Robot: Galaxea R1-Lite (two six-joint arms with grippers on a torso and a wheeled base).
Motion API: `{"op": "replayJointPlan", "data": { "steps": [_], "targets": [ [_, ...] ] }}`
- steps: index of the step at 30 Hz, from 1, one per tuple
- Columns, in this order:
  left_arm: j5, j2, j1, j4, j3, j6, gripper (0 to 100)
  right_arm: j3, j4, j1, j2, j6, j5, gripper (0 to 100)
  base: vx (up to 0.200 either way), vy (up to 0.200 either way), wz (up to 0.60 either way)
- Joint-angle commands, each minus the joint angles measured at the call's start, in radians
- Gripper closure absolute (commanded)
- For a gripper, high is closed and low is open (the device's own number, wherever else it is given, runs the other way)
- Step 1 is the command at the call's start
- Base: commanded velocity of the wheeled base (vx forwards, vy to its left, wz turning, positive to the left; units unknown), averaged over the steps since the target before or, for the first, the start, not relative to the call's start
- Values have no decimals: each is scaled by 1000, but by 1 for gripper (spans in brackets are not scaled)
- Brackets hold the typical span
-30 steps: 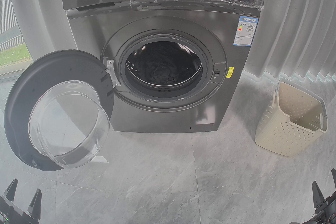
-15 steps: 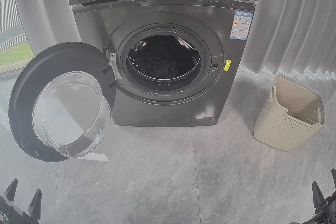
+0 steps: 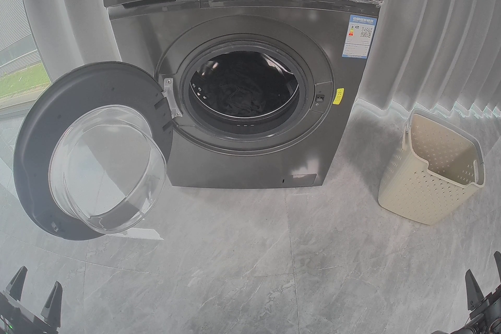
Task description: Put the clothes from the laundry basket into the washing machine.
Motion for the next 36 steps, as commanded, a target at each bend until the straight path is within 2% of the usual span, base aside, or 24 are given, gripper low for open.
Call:
{"op": "replayJointPlan", "data": {
  "steps": [1,7,27,33,36],
  "targets": [
    [0,2,0,-1,18,-1,0,18,0,0,1,-1,0,0,0,0,0],
    [1,2,0,-1,18,-13,0,18,0,0,1,-1,0,0,0,0,0],
    [3,2,0,-1,18,-14,0,18,0,0,1,-1,0,0,0,0,0],
    [3,2,0,-1,18,-14,0,18,0,0,1,-2,0,0,-200,0,0],
    [11,2,0,-1,16,-21,0,18,0,0,1,-1,0,0,0,0,0]
  ]
}}
